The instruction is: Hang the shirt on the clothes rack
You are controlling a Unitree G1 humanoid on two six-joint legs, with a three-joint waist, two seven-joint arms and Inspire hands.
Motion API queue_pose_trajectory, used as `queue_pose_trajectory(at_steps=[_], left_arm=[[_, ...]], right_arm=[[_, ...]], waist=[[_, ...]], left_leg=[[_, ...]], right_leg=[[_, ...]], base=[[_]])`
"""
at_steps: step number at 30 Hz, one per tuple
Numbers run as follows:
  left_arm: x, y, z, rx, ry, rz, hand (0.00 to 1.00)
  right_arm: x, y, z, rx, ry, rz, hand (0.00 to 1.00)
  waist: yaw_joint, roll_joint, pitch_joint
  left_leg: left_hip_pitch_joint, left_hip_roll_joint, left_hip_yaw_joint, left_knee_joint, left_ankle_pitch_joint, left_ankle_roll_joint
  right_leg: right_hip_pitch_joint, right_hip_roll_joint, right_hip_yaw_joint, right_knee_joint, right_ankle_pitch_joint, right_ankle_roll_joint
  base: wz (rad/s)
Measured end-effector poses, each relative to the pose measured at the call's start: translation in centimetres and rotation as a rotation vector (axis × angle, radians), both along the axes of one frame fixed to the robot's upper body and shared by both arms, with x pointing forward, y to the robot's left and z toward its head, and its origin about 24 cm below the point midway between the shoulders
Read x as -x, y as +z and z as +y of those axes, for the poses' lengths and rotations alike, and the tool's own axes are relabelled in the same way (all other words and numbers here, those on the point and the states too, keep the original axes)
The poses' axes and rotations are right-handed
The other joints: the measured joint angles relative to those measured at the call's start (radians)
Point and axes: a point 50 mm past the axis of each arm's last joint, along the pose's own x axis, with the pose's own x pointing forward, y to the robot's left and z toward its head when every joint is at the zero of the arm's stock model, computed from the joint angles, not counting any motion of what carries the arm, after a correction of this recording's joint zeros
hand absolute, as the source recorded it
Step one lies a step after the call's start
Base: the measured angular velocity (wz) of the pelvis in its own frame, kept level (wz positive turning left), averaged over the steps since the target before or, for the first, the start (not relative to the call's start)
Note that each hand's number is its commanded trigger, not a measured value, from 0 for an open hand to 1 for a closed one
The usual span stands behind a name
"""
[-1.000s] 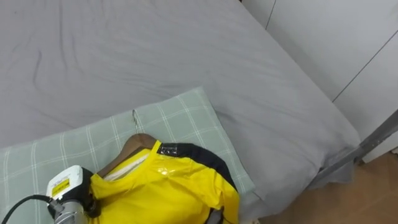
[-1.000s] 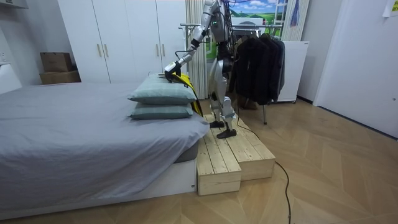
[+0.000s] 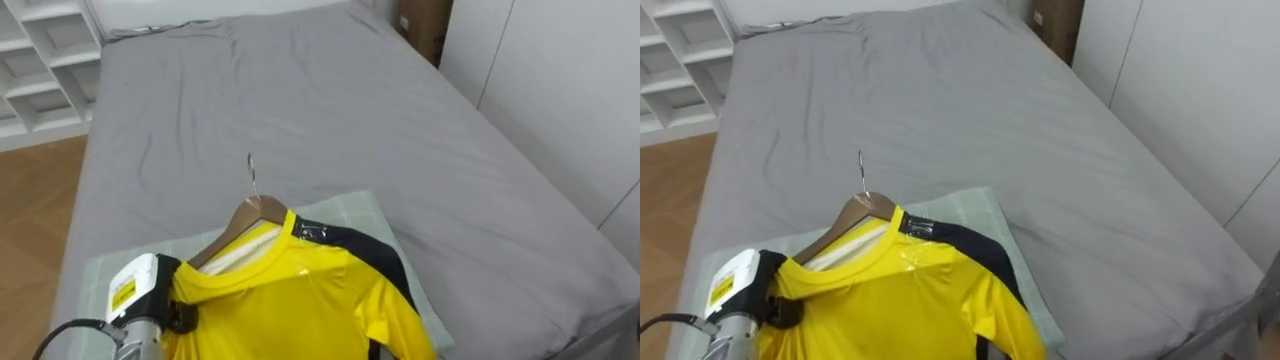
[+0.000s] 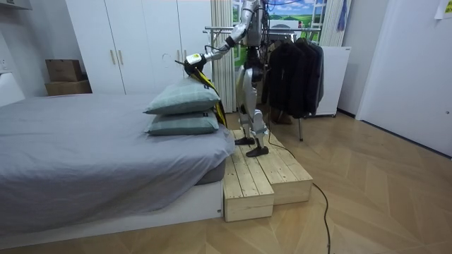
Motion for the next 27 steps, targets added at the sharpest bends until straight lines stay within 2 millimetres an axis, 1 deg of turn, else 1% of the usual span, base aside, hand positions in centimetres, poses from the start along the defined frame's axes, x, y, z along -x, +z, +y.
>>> queue_pose_trajectory(at_steps=[4, 7, 9, 13, 16, 22, 27], left_arm=[[0.8, -0.1, -0.3, 0.010, -0.016, -0.020, 1.00], [0.9, 0.1, -0.5, 0.015, -0.023, -0.036, 1.00], [0.6, 0.7, -0.7, 0.018, -0.034, -0.069, 1.00], [-0.2, 2.1, -1.3, 0.028, -0.060, -0.142, 1.00], [-0.3, 2.4, -1.4, 0.032, -0.069, -0.165, 1.00], [-0.2, 2.4, -1.6, 0.043, -0.074, -0.170, 1.00], [-0.2, 2.4, -1.8, 0.047, -0.080, -0.167, 1.00]], right_arm=[[-0.2, 0.0, -0.1, 0.006, -0.029, -0.010, 0.00], [-0.3, 0.1, -0.1, 0.013, -0.042, -0.015, 0.00], [-0.3, 0.1, -0.1, 0.015, -0.046, -0.019, 0.00], [-0.6, 0.1, -0.1, 0.014, -0.044, -0.031, 0.00], [-0.9, 0.1, -0.1, 0.014, -0.043, -0.037, 0.00], [-1.1, 0.2, -0.1, 0.012, -0.044, -0.048, 0.00], [-0.7, 0.1, -0.1, 0.010, -0.053, -0.041, 0.00]], waist=[[0.004, -0.002, -0.0010], [0.006, -0.002, -0.0012], [0.007, -0.004, -0.0018], [0.027, -0.011, -0.0016], [0.030, -0.018, -0.0017], [0.030, -0.024, -0.0024], [0.029, -0.023, -0.0024]], left_leg=[[0.007, 0.001, -0.011, 0.000, 0.000, 0.000], [0.007, 0.001, -0.018, 0.000, 0.000, 0.000], [0.007, 0.001, -0.032, 0.000, 0.000, 0.000], [0.009, 0.000, -0.035, -0.001, 0.000, 0.000], [0.017, 0.001, -0.040, -0.004, 0.000, 0.000], [0.033, 0.000, -0.052, -0.010, 0.000, 0.000], [0.047, 0.000, -0.053, -0.019, 0.000, 0.000]], right_leg=[[0.015, 0.001, -0.014, -0.010, 0.000, 0.000], [0.020, 0.001, -0.021, -0.015, 0.000, 0.000], [0.028, 0.001, -0.032, -0.023, 0.000, 0.000], [0.033, 0.002, -0.035, -0.027, 0.000, 0.000], [0.051, 0.002, -0.036, -0.038, 0.000, 0.000], [0.064, 0.003, -0.043, -0.045, 0.000, 0.001], [0.076, 0.002, -0.043, -0.049, 0.000, 0.001]], base=[[0.12], [0.09], [0.14], [0.02], [0.03], [0.04], [0.00]])
